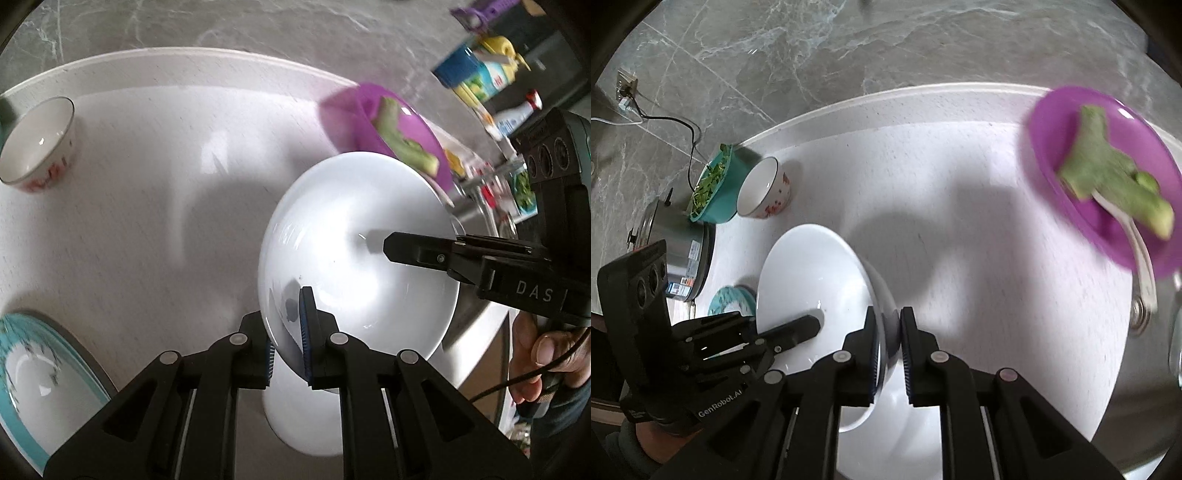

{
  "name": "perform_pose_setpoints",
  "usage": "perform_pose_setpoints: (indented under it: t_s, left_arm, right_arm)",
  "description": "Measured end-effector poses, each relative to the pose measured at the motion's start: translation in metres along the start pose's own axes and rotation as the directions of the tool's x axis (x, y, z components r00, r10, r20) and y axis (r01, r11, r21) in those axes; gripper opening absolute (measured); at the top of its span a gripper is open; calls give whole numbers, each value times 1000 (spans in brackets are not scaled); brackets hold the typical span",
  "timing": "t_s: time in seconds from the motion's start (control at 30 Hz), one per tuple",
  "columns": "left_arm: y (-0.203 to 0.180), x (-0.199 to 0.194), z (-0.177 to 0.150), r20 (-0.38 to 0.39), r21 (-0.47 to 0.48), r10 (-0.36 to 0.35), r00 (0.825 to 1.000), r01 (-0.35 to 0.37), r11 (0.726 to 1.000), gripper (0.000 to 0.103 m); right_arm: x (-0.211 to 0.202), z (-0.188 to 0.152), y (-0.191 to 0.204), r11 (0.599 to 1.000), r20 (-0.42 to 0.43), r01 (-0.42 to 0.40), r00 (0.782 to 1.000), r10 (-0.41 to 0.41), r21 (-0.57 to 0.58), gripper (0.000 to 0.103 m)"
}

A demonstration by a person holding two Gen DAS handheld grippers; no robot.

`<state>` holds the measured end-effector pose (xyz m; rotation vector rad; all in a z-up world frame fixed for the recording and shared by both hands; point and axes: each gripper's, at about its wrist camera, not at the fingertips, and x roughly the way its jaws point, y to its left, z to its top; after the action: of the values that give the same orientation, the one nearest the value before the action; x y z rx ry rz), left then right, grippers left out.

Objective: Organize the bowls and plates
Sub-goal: 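Carry the smaller white bowl with both grippers and lower it into the large bowl, then open both grippers and withdraw from the nested white bowls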

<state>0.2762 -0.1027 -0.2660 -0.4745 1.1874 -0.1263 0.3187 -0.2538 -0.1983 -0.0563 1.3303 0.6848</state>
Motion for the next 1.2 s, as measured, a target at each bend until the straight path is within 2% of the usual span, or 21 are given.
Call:
perform_pose_setpoints:
  t_s: [0.2,0.5,0.73,1.2]
  left_arm:
    - [-18,5,-35,-53,35,-12,999,14,999,10]
    - [-23,19,-75,-121,64,0,993,8,998,10]
    - [-27,32,-90,-129,99,47,991,-34,994,10]
    - [-21,55,-85,-137,106,83,987,-68,992,10]
  right_arm:
    - [-8,-45,-9,999,-17,0,1000,0,41,14]
    - [3,-89,-25,994,-63,-12,998,19,106,14]
    - [12,-101,-28,994,-79,5,997,4,110,14]
    - [37,-108,-25,995,-104,61,993,-52,85,13]
